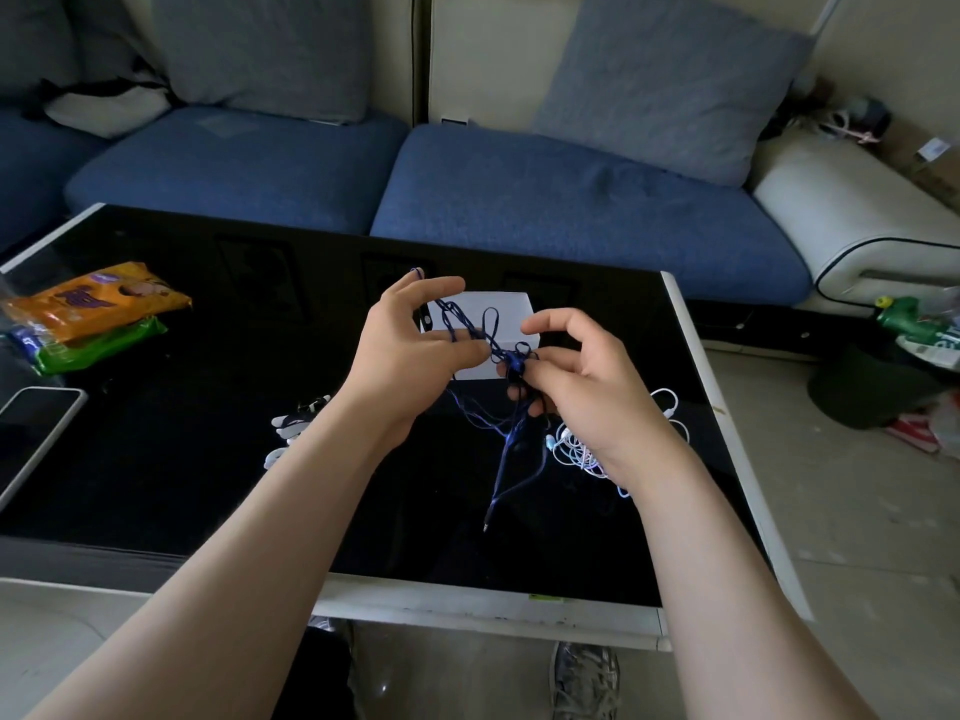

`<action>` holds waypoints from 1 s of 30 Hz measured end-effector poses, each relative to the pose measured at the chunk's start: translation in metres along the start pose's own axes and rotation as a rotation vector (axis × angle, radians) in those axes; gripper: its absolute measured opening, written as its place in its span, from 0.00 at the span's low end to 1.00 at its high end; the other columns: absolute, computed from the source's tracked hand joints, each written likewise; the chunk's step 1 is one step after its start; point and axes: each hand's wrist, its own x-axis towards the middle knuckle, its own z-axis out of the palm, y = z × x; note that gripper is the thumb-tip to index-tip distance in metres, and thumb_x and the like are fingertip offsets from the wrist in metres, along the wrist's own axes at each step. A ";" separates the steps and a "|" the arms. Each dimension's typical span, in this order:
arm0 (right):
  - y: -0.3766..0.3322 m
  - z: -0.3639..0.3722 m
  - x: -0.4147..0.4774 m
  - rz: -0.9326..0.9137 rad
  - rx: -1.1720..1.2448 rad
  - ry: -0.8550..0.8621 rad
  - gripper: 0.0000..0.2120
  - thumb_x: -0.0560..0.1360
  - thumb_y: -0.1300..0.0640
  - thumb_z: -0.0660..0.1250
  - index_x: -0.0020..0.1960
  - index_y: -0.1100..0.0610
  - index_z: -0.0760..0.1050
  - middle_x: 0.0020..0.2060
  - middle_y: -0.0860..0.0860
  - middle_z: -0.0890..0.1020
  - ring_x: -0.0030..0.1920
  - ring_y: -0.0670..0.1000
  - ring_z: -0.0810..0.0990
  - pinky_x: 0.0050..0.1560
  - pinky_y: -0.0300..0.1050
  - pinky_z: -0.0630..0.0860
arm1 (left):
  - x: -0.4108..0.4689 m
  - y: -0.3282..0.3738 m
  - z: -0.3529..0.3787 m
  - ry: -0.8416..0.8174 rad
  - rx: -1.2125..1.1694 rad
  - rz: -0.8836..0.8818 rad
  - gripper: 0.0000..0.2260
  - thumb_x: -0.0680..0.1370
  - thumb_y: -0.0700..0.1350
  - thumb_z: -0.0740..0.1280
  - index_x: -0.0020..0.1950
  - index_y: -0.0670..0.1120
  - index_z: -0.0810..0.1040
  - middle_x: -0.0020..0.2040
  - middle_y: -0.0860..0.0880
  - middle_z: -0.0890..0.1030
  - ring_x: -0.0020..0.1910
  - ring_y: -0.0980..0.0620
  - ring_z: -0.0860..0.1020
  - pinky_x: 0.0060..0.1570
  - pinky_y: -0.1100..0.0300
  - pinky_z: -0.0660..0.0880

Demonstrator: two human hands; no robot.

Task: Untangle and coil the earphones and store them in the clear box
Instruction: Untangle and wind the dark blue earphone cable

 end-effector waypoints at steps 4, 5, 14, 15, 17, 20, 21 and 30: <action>-0.003 0.000 -0.002 -0.015 0.061 -0.047 0.13 0.85 0.67 0.63 0.63 0.52 0.76 0.47 0.56 0.89 0.45 0.54 0.88 0.47 0.49 0.84 | 0.001 0.000 -0.002 0.018 -0.001 0.002 0.29 0.72 0.37 0.82 0.71 0.50 0.80 0.84 0.53 0.59 0.51 0.52 0.88 0.61 0.45 0.82; -0.003 0.000 -0.003 -0.010 0.075 -0.051 0.12 0.85 0.67 0.62 0.63 0.54 0.77 0.47 0.57 0.89 0.44 0.55 0.88 0.47 0.50 0.85 | 0.001 0.000 -0.002 0.023 0.003 0.001 0.29 0.71 0.39 0.82 0.71 0.50 0.80 0.84 0.53 0.60 0.52 0.52 0.87 0.62 0.44 0.82; -0.006 0.005 -0.002 0.072 0.215 -0.021 0.05 0.81 0.67 0.70 0.56 0.64 0.84 0.45 0.63 0.88 0.46 0.59 0.89 0.47 0.52 0.87 | 0.003 -0.002 0.000 0.077 -0.034 0.044 0.30 0.72 0.38 0.82 0.73 0.45 0.79 0.84 0.53 0.61 0.47 0.58 0.87 0.58 0.48 0.84; -0.005 0.006 -0.002 0.081 0.207 -0.007 0.05 0.81 0.67 0.71 0.57 0.64 0.83 0.45 0.61 0.88 0.46 0.59 0.90 0.47 0.52 0.87 | 0.003 -0.003 0.000 0.081 -0.046 0.046 0.30 0.72 0.36 0.81 0.73 0.44 0.78 0.84 0.53 0.61 0.47 0.56 0.87 0.56 0.49 0.84; -0.006 0.007 -0.002 0.097 0.192 -0.009 0.07 0.85 0.64 0.67 0.61 0.62 0.81 0.46 0.61 0.88 0.46 0.61 0.90 0.47 0.54 0.88 | 0.004 -0.003 0.000 0.081 -0.065 0.048 0.29 0.73 0.33 0.79 0.73 0.43 0.78 0.84 0.53 0.60 0.48 0.52 0.88 0.52 0.52 0.85; -0.008 0.009 -0.004 0.123 0.174 -0.063 0.11 0.89 0.58 0.59 0.67 0.58 0.76 0.48 0.62 0.87 0.45 0.63 0.90 0.41 0.57 0.88 | 0.005 -0.004 0.001 0.066 -0.068 0.046 0.29 0.73 0.30 0.77 0.73 0.43 0.77 0.84 0.54 0.59 0.48 0.52 0.88 0.51 0.54 0.85; -0.008 0.010 -0.005 0.122 0.152 -0.077 0.11 0.89 0.56 0.57 0.67 0.56 0.74 0.48 0.62 0.87 0.45 0.63 0.90 0.39 0.57 0.87 | 0.005 -0.004 0.000 0.059 -0.072 0.048 0.30 0.73 0.29 0.77 0.74 0.43 0.77 0.84 0.54 0.58 0.49 0.52 0.88 0.52 0.53 0.85; -0.001 0.006 -0.001 0.032 -0.128 -0.040 0.15 0.89 0.50 0.58 0.57 0.54 0.82 0.52 0.60 0.85 0.42 0.59 0.84 0.33 0.45 0.79 | 0.003 0.001 -0.001 0.015 -0.017 0.085 0.32 0.74 0.27 0.74 0.75 0.47 0.76 0.84 0.56 0.58 0.50 0.53 0.88 0.50 0.55 0.84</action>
